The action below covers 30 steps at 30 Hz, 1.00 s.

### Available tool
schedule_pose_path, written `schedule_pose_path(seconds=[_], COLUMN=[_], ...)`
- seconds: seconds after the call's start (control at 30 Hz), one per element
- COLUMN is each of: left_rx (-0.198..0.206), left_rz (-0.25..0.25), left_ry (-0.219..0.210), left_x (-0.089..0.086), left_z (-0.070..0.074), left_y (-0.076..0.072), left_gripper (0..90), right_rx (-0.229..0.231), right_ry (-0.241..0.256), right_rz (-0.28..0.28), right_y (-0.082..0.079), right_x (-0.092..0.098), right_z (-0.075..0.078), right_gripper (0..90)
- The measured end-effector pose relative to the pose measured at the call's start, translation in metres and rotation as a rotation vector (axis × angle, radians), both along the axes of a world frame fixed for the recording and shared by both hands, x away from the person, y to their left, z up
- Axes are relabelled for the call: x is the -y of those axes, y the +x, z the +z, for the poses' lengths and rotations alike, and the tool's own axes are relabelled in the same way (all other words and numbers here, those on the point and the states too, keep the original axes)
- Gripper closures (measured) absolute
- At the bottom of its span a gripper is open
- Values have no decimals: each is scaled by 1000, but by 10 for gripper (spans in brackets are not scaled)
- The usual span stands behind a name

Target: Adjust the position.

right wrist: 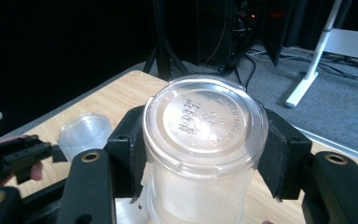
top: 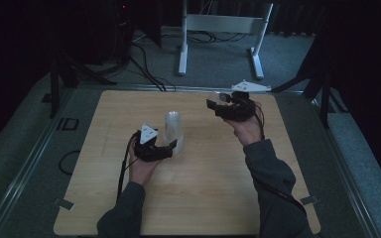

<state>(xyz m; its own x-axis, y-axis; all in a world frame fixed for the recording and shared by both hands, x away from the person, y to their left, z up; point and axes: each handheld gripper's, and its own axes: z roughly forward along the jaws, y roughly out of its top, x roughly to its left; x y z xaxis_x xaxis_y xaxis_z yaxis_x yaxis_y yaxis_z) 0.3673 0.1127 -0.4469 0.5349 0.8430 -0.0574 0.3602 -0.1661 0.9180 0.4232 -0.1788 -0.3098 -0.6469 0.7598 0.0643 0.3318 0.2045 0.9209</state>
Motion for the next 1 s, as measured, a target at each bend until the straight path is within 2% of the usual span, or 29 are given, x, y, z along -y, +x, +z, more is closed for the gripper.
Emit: schedule_pose_path(seconds=[0.17, 0.57, 1.0], left_rx=[9, 31, 40], left_rz=[0, -21, -17], left_ry=[16, 15, 5], left_x=[3, 7, 8], left_z=[1, 4, 9], left_y=[-4, -16, -18], left_gripper=[167, 200, 213], right_rx=[-12, -42, -83], right_ry=[1, -6, 9], right_rz=[-16, -31, -66], right_y=[-1, -9, -18], right_x=[8, 18, 34], right_z=[-7, -29, -48], right_gripper=[410, 410, 409])
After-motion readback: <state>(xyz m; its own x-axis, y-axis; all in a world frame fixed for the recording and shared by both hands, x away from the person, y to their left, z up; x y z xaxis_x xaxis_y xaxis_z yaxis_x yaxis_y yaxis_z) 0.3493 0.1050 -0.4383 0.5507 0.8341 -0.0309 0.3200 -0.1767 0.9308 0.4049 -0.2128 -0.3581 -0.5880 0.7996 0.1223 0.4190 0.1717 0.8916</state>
